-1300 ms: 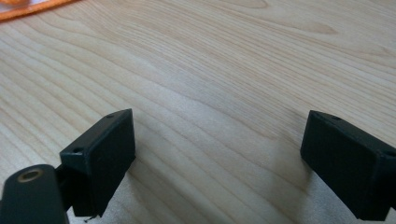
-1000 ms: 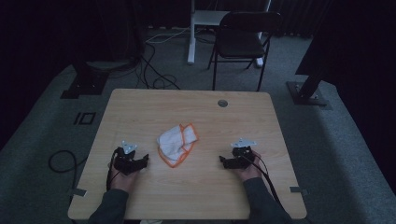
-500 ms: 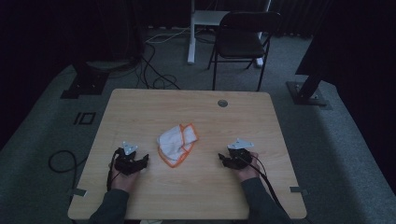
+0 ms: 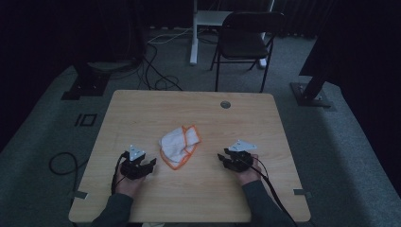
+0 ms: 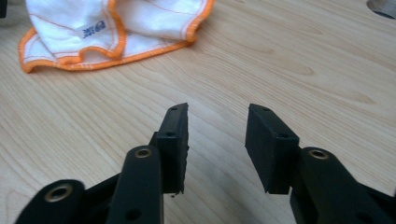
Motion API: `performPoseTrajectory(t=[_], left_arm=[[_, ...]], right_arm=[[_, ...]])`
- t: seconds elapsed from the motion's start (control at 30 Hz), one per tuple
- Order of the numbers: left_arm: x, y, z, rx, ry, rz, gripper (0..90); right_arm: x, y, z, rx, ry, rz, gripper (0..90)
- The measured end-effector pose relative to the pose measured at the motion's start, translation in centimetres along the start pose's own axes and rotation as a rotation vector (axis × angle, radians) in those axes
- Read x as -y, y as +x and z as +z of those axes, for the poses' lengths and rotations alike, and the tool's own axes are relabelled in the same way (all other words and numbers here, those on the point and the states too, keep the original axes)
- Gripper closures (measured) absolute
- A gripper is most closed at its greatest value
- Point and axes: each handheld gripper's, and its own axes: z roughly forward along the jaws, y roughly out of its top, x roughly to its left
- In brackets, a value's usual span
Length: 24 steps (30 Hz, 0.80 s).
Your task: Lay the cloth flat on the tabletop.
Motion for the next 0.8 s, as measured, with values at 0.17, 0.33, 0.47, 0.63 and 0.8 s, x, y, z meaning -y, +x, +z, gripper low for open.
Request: performPoseTrajectory(t=[0.17,0.33,0.47,0.63,0.8], left_arm=[[-0.3,-1.2,-0.2,0.062,-0.016,0.021,49.1],[-0.6,-2.1,0.0,0.105,-0.015,0.031,51.2],[-0.9,-3.2,0.4,0.135,-0.006,0.066,51.8],[-1.3,-4.3,0.8,0.171,-0.005,0.095,53.9],[-1.4,-4.9,1.3,0.189,0.004,0.11,53.8]], right_arm=[[-0.6,0.9,0.3,-0.017,0.001,-0.031,65.2],[-1.2,1.6,0.8,-0.033,0.009,-0.054,66.1],[-1.6,2.0,1.1,-0.042,0.01,-0.072,66.1],[-2.1,3.0,1.9,-0.06,0.02,-0.095,66.2],[-2.7,3.5,2.5,-0.071,0.024,-0.12,65.5]])
